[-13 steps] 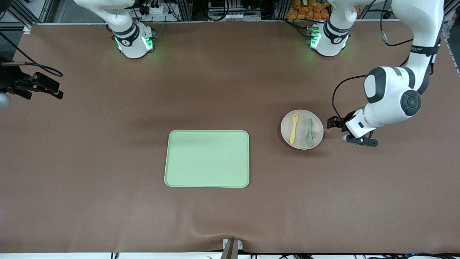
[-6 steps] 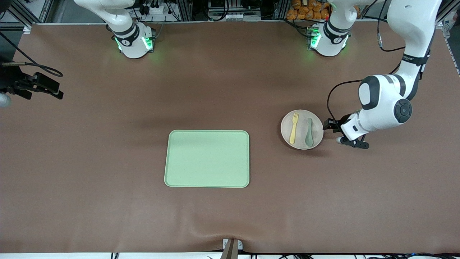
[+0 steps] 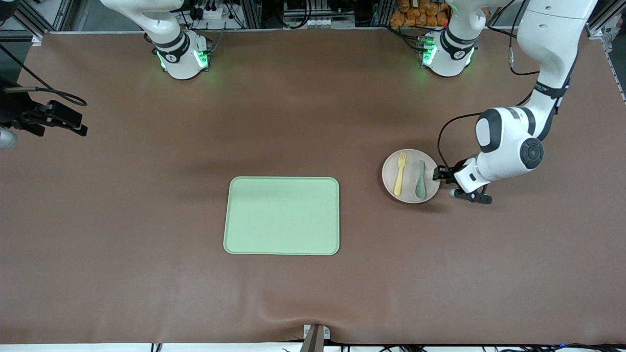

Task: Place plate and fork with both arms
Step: 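Grasp the plate rim with the left gripper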

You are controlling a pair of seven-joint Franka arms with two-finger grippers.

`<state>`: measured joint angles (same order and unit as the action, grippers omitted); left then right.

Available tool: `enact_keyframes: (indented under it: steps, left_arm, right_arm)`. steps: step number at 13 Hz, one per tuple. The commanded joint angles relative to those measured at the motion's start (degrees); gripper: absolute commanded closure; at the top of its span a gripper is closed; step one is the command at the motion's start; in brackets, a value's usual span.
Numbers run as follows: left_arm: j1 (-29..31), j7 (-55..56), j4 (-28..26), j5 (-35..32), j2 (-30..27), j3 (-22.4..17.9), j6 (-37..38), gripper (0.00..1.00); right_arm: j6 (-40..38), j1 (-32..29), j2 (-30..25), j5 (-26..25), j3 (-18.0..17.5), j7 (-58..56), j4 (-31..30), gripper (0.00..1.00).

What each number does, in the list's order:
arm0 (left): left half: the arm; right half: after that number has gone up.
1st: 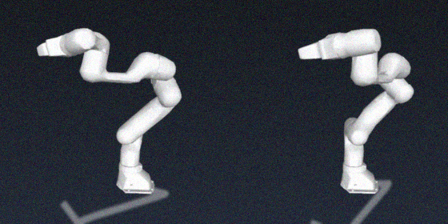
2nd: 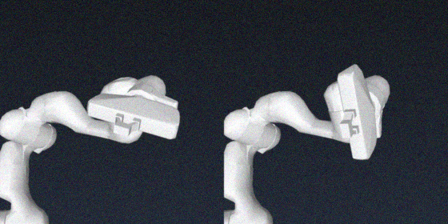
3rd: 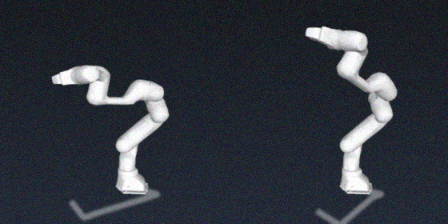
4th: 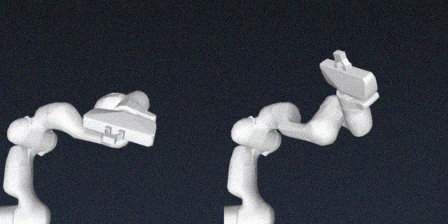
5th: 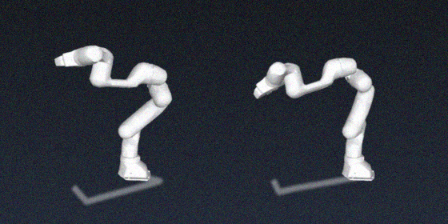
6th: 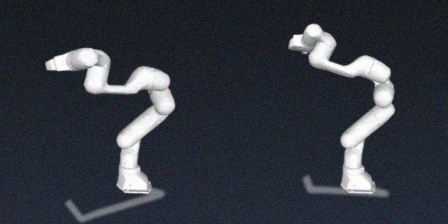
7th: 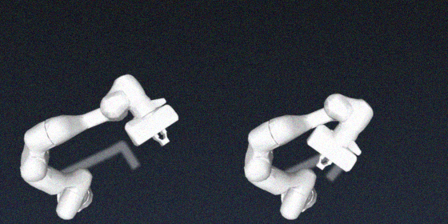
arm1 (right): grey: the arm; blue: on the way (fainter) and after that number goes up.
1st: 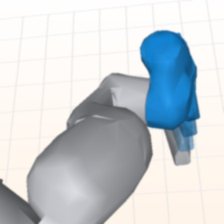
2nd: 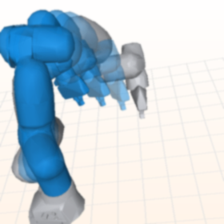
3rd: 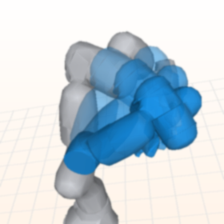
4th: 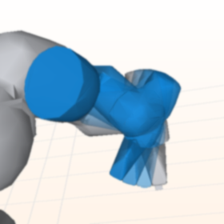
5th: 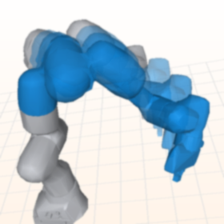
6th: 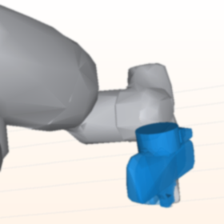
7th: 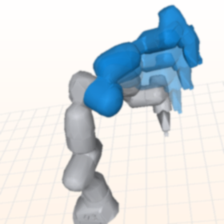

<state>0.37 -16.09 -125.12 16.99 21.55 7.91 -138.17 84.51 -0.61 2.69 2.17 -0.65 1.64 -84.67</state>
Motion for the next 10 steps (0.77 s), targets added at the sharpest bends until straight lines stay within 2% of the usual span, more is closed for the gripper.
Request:
enact_keyframes:
  steps: [1,3,7,9,10]
  left_arm:
    - [0.16,-1.49,-0.39,1.38,1.3,0.44,-2.79,0.57]
    - [0.07,-1.49,-0.3,1.38,2.27,0.53,-3.77,0.65]
    - [0.07,-1.58,0.23,1.38,3.15,1.31,-3.77,0.91]
    - [-0.28,-1.58,0.49,1.38,3.24,1.5,-3.77,0.99]
    - [-0.46,-1.66,0.75,1.29,3.59,1.58,-3.68,1.0]
  right_arm:
    - [-0.4,-0.09,0.3,0.29,0.12,-0.41,0.64,0.0]
    - [-0.4,-0.09,0.3,0.29,0.12,-0.5,0.56,0.0]
    - [-0.4,-0.09,0.3,0.29,0.12,-0.41,0.56,0.0]
    - [-0.4,-0.09,0.39,0.29,0.12,-0.41,0.56,0.0]
    - [-0.4,-0.09,0.3,0.29,0.12,-0.41,0.64,0.0]
